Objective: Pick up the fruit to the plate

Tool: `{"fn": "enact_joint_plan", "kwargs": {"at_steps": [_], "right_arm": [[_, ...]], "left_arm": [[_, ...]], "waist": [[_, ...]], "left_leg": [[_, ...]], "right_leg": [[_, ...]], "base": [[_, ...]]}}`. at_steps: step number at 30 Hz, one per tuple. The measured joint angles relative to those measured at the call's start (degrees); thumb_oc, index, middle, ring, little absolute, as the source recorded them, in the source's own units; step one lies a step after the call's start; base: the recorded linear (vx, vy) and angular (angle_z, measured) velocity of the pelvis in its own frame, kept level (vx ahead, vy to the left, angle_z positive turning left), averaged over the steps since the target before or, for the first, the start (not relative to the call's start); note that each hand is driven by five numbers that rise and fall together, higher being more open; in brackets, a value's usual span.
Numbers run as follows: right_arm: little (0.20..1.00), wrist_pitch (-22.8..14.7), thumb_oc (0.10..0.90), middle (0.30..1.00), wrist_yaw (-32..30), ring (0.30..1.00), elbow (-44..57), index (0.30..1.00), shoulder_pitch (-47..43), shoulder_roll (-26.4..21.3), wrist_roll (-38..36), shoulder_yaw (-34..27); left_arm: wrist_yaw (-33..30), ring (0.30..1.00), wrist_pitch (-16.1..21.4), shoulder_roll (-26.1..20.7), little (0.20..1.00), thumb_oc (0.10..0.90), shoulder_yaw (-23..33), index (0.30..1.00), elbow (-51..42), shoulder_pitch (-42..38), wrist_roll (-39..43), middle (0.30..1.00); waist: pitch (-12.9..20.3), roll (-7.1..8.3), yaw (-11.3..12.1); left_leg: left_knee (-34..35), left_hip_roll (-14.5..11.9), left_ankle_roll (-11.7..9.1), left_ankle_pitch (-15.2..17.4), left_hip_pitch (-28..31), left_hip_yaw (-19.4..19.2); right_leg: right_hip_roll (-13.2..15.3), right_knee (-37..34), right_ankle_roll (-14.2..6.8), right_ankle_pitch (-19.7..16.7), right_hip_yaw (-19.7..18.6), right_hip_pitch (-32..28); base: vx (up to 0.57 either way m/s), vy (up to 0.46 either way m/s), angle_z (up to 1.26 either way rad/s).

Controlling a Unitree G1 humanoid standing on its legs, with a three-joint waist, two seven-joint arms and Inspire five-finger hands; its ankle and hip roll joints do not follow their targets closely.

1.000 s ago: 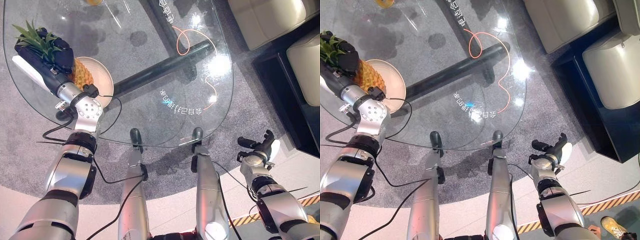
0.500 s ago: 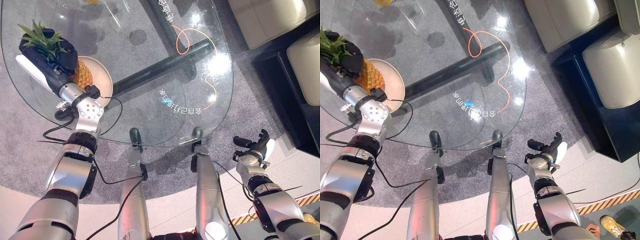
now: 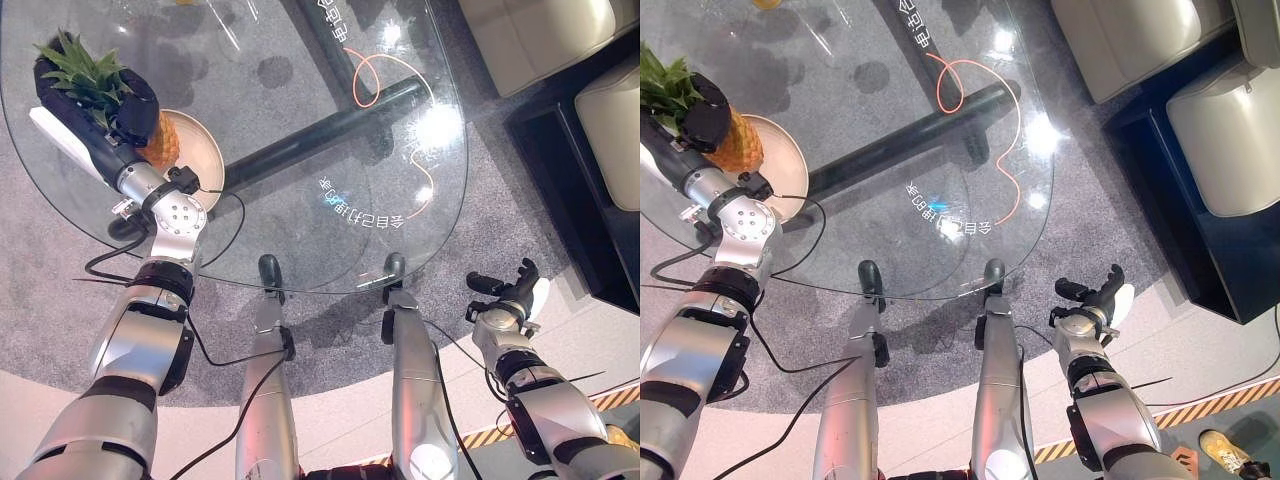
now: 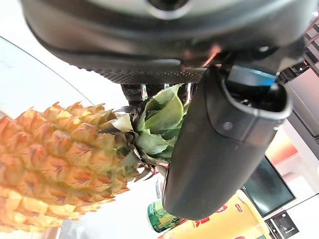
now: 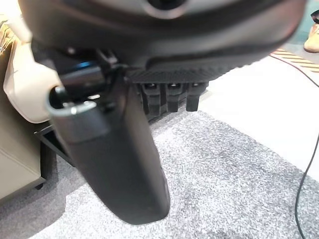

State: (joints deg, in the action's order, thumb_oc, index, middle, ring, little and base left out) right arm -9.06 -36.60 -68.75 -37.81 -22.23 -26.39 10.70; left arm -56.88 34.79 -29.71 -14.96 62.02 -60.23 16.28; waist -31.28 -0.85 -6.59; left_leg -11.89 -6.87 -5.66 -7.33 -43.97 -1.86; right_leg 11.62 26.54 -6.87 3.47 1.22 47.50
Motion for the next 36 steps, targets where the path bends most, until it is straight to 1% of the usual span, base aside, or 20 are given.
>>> {"fn": "enact_joint_plan", "kwargs": {"at_steps": [3, 4, 8, 11, 13, 16, 24, 25, 32, 36], "right_arm": [[0.9, -0.3, 0.8, 0.9, 0.0, 0.9, 0.02, 0.9, -0.03, 0.0, 0.01, 0.0], [0.9, -0.3, 0.8, 0.9, 0.0, 0.9, 0.01, 0.9, -0.05, 0.0, 0.01, 0.0], [0.9, -0.3, 0.8, 0.9, 0.0, 0.9, -0.02, 0.9, -0.05, 0.0, 0.01, -0.01], [0.9, -0.3, 0.8, 0.9, 0.0, 0.9, 0.0, 0.9, -0.12, 0.0, 0.02, -0.01], [0.9, -0.32, 0.8, 0.9, 0.0, 0.9, -0.01, 0.9, -0.12, 0.0, 0.01, -0.01], [0.9, -0.34, 0.8, 0.9, 0.0, 0.9, -0.01, 0.9, -0.15, 0.0, 0.01, -0.01], [0.9, -0.36, 0.8, 0.9, -0.01, 0.9, 0.0, 0.9, -0.21, 0.0, 0.0, -0.01], [0.9, -0.36, 0.8, 0.9, -0.01, 0.9, 0.01, 0.9, -0.21, 0.0, 0.0, -0.01], [0.9, -0.36, 0.8, 0.9, -0.1, 0.9, 0.01, 0.9, -0.21, 0.01, 0.0, -0.06], [0.9, -0.38, 0.8, 0.9, -0.1, 0.9, 0.04, 0.9, -0.23, 0.04, 0.0, -0.24]], "left_arm": [[0.0, 0.761, 0.19, 0.0, 0.738, 0.638, 0.0, 0.761, 0.0, 0.0, 0.01, 0.761], [0.01, 0.735, 0.26, 0.0, 0.708, 0.608, 0.0, 0.735, 0.0, -0.02, 0.05, 0.735], [0.11, 0.719, 0.44, 0.0, 0.689, 0.589, 0.0, 0.719, 0.0, -0.01, 0.93, 0.719], [0.11, 0.742, 0.53, 0.0, 0.716, 0.616, 0.0, 0.742, 0.0, 0.0, 0.93, 0.742], [0.13, 0.789, 0.66, 0.0, 0.771, 0.671, 0.0, 0.789, -0.01, 0.0, 0.93, 0.789], [0.13, 0.789, 1.03, 0.0, 0.771, 0.671, 0.0, 0.789, -0.03, 0.0, 0.94, 0.789], [0.13, 0.839, 2.75, 0.0, 0.829, 0.729, 0.02, 0.839, -0.25, 0.4, 0.92, 0.839], [0.12, 0.9, 2.86, 0.0, 0.9, 0.8, 0.08, 0.9, -0.57, 0.66, 0.93, 0.9], [0.08, 0.9, 4.69, 0.02, 0.9, 0.8, 0.1, 0.9, -5.34, 3.51, 0.85, 0.9], [0.06, 0.9, 5.05, 0.24, 0.9, 0.8, 0.05, 0.9, -7.13, 4.54, 0.86, 0.9]], "waist": [[0.0, 0.0, 0.01], [0.0, 0.0, 0.02], [0.0, 0.0, 0.09], [0.0, 0.0, 0.14], [0.0, 0.0, 0.14], [0.0, 0.0, 0.17], [0.0, 0.0, 0.35], [0.0, 0.0, 0.37], [0.0, -0.01, 0.94], [0.0, -0.01, 1.84]], "left_leg": [[-0.02, 0.0, 0.0, 0.0, 0.0, 0.03], [-0.02, 0.0, 0.0, 0.0, 0.0, 0.04], [-0.03, 0.01, -0.01, -0.01, 0.0, 0.06], [-0.03, 0.01, -0.02, -0.02, 0.0, 0.07], [-0.03, 0.01, -0.05, -0.04, 0.0, 0.1], [-0.02, 0.01, -0.06, -0.05, 0.0, 0.12], [0.02, 0.01, -0.08, -0.07, 0.0, 0.26], [0.03, 0.01, -0.09, -0.07, 0.0, 0.33], [0.81, 0.01, -0.11, -0.6, -0.01, 0.97], [0.86, 0.01, -0.1, -0.67, -0.01, 1.09]], "right_leg": [[0.0, 0.03, 0.0, 0.0, 0.03, -0.02], [0.0, 0.03, 0.0, 0.0, 0.03, -0.02], [0.0, 0.04, 0.0, 0.0, 0.05, -0.05], [0.01, 0.04, 0.0, 0.0, 0.06, -0.05], [0.0, 0.05, 0.0, 0.0, 0.09, -0.07], [0.0, 0.05, 0.0, 0.0, 0.11, -0.08], [0.0, 0.04, 0.0, 0.0, 0.23, -0.13], [0.0, 0.03, 0.0, 0.02, 0.3, -0.17], [0.08, 0.03, 0.05, 0.05, 1.11, -0.24], [0.09, 0.05, 0.08, 0.07, 1.25, -0.29]], "base": [[0.0, 0.0, 0.0], [0.0, 0.0, 0.0], [-0.01, 0.001, 0.0], [0.0, 0.0, 0.0], [-0.02, -0.005, 0.0], [0.0, 0.0, 0.0], [0.0, 0.0, 0.0], [0.0, 0.0, 0.0], [0.0, -0.003, 0.02], [0.0, -0.002, 0.01]]}}
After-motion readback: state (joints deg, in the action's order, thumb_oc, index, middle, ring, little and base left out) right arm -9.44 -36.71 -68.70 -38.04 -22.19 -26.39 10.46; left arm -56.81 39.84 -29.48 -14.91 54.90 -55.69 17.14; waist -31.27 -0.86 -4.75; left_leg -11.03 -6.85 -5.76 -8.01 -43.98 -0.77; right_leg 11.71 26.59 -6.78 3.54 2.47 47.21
